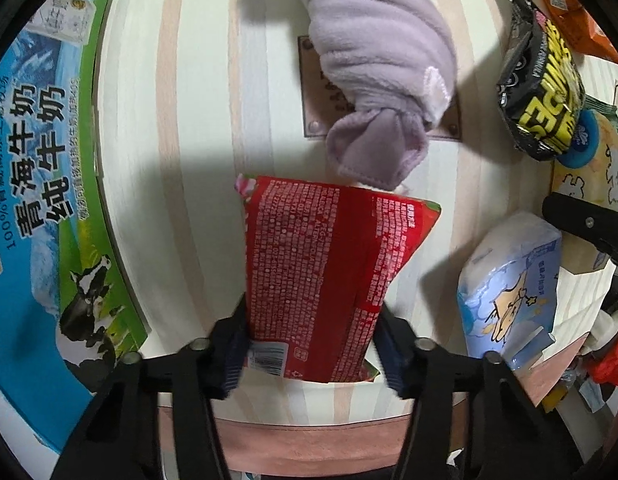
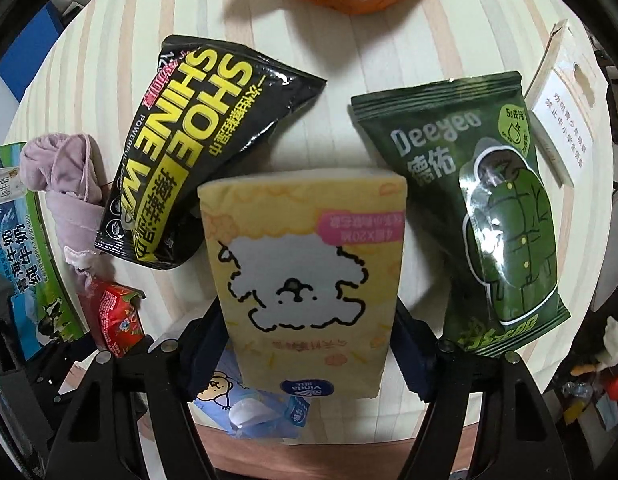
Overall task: Organize soft objects
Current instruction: 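Carry the red packet with the left tool into the box while the right tool carries the yellow box there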
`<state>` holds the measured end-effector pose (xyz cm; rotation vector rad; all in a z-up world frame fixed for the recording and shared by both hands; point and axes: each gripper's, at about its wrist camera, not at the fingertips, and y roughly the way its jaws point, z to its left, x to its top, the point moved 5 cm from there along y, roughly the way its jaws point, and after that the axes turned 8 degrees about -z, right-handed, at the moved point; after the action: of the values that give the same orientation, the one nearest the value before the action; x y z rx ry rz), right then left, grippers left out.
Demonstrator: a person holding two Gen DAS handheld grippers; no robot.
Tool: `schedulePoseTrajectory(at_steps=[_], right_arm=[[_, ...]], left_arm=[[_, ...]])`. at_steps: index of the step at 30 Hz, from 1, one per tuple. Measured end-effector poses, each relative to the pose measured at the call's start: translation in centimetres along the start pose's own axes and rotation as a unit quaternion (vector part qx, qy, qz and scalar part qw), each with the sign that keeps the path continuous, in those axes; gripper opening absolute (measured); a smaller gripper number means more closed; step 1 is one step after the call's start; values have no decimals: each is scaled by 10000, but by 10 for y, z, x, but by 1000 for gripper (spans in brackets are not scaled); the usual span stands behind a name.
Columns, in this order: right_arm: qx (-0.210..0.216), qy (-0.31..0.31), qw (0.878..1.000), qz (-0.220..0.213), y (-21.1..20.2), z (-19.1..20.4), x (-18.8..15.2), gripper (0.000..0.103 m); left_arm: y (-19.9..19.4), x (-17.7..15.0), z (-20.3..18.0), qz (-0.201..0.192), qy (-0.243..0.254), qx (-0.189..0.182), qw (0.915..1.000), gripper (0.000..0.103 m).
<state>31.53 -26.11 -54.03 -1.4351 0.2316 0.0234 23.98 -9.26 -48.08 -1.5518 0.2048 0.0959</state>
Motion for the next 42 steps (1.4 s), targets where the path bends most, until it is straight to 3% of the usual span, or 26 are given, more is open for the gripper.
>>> schedulePoseTrajectory(at_steps=[2,10,16,21,26,31,39,42], right_arm=[[-153,6,9999,-19,-1,2,-1,69],[-14,-9,9993,-366,-22,5,-26,66],[389,-161,9961,-770,-68,14,-59,66],[901,-369,9892,-1093,-119,34,-103,66],[1411,-801,9771,-1379,-174,84,-147,66],[1760,-1152,9661,-1498,-203,163,-156,66],[1741,-1344,9654,-1399,-194,293,-137,66],[1514,-1380,9689,-1389,-180,339,-120,66]], left_arm=[[0,-2,-4,-59,0,11,10000,46],[-42,-23,0,-559,-152,-8,9983,43],[-106,-59,3,-1243,-201,-371,9914,43],[-171,-87,20,-1847,-303,-644,9802,43],[-219,-88,67,-2287,-505,-715,9696,43],[-241,-78,131,-2418,-767,-521,9659,43],[-206,-40,249,-1993,-1035,-364,9738,43],[-184,-16,283,-1780,-1057,-369,9776,43]])
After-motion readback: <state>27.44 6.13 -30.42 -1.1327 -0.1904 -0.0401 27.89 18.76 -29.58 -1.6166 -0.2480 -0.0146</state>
